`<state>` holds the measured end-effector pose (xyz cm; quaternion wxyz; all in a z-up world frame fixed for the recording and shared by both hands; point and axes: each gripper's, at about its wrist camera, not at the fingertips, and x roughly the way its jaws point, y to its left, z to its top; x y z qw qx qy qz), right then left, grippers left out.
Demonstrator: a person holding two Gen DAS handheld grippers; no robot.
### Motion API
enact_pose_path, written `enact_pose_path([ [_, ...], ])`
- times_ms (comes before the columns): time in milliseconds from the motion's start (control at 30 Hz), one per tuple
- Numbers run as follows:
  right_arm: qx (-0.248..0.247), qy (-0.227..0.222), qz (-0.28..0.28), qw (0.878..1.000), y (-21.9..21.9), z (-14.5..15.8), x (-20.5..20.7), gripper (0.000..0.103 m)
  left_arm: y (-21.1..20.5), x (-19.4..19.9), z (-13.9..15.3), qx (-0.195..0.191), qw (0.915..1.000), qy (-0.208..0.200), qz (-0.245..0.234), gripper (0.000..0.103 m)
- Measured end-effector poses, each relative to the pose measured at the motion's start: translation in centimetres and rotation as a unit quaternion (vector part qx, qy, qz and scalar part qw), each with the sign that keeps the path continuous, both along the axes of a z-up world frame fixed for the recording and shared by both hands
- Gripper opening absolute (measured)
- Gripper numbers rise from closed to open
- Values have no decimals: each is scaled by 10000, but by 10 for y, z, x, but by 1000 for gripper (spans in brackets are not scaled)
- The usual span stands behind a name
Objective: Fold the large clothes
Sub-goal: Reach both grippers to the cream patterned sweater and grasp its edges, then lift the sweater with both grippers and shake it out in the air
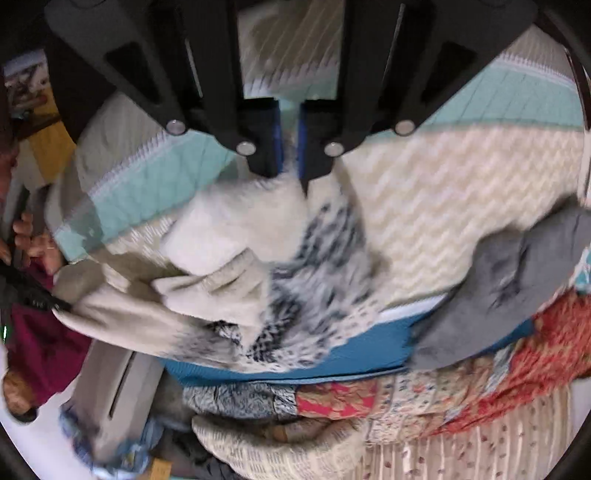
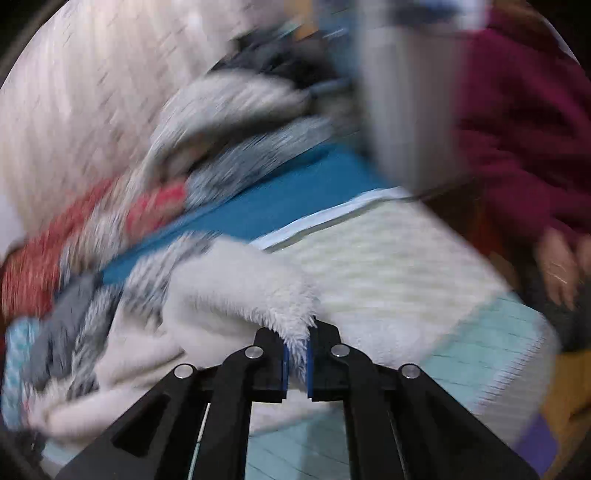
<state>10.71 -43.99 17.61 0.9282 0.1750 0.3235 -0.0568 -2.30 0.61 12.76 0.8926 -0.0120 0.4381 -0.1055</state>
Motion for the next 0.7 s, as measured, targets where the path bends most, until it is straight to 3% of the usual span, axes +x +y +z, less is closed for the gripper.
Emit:
enact_pose_path([
  [100,-36,86,-888,9960,-67,4,-61,1,32,-48,0,-242,9996,131,0,7],
  [200,-79,524,-1330,9897,-102,-14,-94,2,68,-80,-25,-753,9926,949,100,18],
  [233,-2,673,-1464,9869,-112,-22,-101,6,78,-80,-32,-801,9903,1112,209,19],
  [300,650,825,-1623,9811,-131,-40,-111,11,100,-83,-44,-875,9845,1394,604,19],
  [400,1287,626,-1476,9786,-128,-49,-114,23,126,-72,-37,-959,9806,1289,1122,19],
  [467,1579,425,-1276,9783,-117,-46,-103,37,127,-50,-30,-786,9815,1172,1291,28],
  [500,1656,325,-1148,9789,-110,-42,-99,42,125,-43,-30,-692,9823,1122,1334,41],
  [533,1656,248,-974,9811,-98,-36,-92,52,124,-33,-31,-614,9832,1051,1360,52],
  [600,1381,189,-404,9894,-64,-21,-78,65,121,-6,-36,-550,9843,973,1369,62],
  [633,1237,227,-117,9920,-49,-17,-72,70,116,15,-43,-646,9828,1060,1368,63],
  [700,1012,393,405,9933,-21,-16,-71,70,114,45,-58,-783,9801,1220,1359,63],
])
